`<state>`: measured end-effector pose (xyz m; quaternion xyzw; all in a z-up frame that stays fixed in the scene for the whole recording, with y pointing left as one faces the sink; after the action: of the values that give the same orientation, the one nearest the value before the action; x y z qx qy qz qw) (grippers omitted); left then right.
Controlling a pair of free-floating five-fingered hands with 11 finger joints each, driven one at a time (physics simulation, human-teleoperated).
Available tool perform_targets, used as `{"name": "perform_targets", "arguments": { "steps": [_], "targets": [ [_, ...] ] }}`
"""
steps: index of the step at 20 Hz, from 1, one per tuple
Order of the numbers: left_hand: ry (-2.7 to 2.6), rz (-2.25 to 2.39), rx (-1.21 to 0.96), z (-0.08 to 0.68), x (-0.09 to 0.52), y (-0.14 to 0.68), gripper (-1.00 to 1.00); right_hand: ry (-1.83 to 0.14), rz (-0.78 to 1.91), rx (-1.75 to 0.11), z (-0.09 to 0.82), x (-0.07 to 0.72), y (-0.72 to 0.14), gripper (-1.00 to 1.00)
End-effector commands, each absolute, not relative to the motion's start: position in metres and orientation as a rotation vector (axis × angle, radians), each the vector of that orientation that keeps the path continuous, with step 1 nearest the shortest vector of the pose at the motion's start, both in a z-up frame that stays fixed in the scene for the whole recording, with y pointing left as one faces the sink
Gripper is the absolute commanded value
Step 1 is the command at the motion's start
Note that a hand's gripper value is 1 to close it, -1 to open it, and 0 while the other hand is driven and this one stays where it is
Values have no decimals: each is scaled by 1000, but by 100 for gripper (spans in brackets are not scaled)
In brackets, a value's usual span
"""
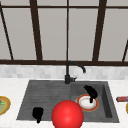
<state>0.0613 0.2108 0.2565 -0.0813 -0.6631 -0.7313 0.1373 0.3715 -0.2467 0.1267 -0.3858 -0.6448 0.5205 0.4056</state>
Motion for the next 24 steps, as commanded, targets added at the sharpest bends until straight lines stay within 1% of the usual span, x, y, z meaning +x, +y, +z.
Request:
{"name": "perform_targets", "arguments": {
  "steps": [1,10,24],
  "targets": [
    [-1919,-2116,-235,257,61,211,0,-1585,1337,-1087,126,395,-235,-100],
    [-1919,-2116,-235,257,61,211,0,-1533,1251,-1085,121,443,-205,-100],
    [-1919,-2116,-235,257,61,211,0,-1396,1132,-1169,129,506,-164,-100]
  ]
}}
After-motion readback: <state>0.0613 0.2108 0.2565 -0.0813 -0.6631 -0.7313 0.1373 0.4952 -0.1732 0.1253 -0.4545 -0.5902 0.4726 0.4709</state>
